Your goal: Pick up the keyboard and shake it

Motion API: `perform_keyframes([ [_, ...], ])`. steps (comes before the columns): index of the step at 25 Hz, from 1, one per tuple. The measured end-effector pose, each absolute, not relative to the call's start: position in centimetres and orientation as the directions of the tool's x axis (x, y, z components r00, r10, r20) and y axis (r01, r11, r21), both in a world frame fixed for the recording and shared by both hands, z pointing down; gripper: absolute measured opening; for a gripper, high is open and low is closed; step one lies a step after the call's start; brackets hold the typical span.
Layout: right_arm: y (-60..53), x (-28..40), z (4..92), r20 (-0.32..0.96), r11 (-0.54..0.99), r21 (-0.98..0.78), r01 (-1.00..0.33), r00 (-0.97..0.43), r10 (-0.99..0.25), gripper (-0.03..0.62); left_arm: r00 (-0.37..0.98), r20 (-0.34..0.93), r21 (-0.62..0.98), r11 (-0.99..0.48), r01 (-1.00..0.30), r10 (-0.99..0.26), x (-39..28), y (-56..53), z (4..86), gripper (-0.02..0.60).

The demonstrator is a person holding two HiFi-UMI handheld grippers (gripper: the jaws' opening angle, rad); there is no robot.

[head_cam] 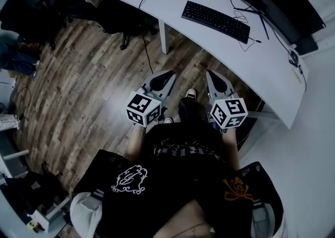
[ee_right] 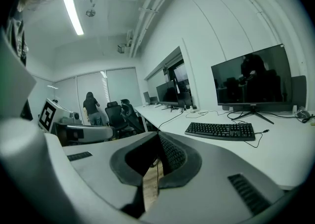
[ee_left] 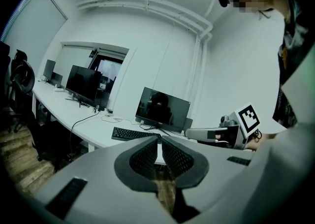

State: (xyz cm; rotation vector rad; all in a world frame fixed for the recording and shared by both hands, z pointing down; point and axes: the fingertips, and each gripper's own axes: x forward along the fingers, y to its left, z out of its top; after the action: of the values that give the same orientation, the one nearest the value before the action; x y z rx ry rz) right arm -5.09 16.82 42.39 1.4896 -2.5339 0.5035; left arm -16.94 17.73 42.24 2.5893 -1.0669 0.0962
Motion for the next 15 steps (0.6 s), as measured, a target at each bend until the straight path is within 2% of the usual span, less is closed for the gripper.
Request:
perform_keyframes([
  [15,1.7,8.3,41.9,0.276,0.392,-0.226,-0.892,-0.445,-0.852,0.015,0.697,0.250,0.234,-0.657,-0.717,-0.672,-6.0,2.2,41.5,0.040],
])
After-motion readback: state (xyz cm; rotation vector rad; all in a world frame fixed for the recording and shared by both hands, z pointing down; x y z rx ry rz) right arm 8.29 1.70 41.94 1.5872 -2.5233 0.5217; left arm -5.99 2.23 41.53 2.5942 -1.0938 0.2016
